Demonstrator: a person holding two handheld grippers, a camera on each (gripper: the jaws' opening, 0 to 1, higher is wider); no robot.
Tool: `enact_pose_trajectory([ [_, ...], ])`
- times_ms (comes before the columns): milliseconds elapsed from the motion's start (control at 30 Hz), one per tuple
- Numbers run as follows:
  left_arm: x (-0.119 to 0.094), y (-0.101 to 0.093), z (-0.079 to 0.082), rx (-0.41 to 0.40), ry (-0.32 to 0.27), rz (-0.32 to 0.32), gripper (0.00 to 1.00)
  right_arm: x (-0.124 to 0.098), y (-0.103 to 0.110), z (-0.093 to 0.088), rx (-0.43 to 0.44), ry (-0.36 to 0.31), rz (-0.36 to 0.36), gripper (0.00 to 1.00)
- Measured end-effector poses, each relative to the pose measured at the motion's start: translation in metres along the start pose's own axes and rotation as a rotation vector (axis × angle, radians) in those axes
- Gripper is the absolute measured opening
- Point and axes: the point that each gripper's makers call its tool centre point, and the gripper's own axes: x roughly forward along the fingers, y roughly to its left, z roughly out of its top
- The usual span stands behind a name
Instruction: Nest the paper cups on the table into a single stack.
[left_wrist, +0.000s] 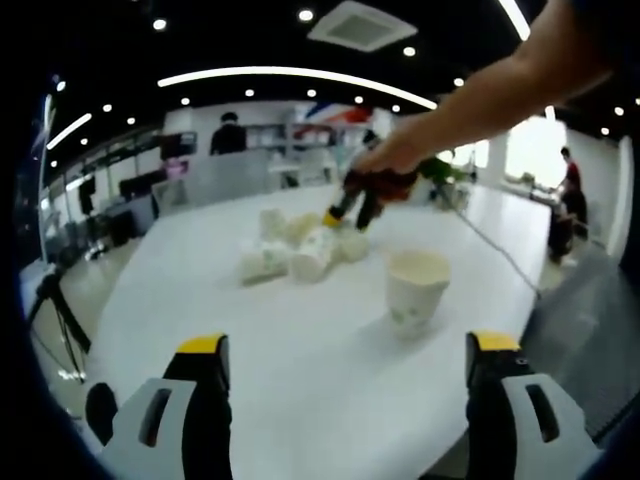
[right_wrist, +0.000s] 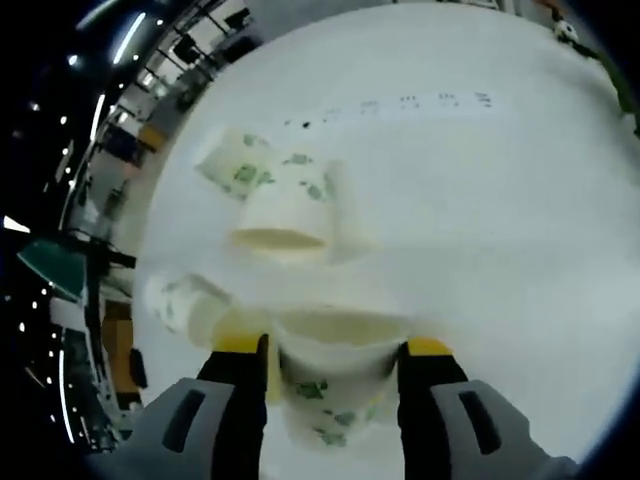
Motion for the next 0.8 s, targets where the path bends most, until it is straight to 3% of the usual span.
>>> enact_pose_trajectory([
  [467, 0.001, -0.004, 0.0, -0.035, 0.002, -0.012, 0.98, 0.001, 0.001, 0.007, 0.005, -0.052, 0.03, 0.4],
  [633, 0.001, -0.005, 0.001, -0.03, -0.001, -0.02, 0.98, -0.001, 0.001, 0.022, -0.025, -0.109, 0.049, 0.4],
  [800, 0.001, -0.006, 0.001, -0.027, 0.003, -0.021, 0.98, -0.01, 0.006, 0.025, -0.079, -0.166, 0.046, 0.38],
])
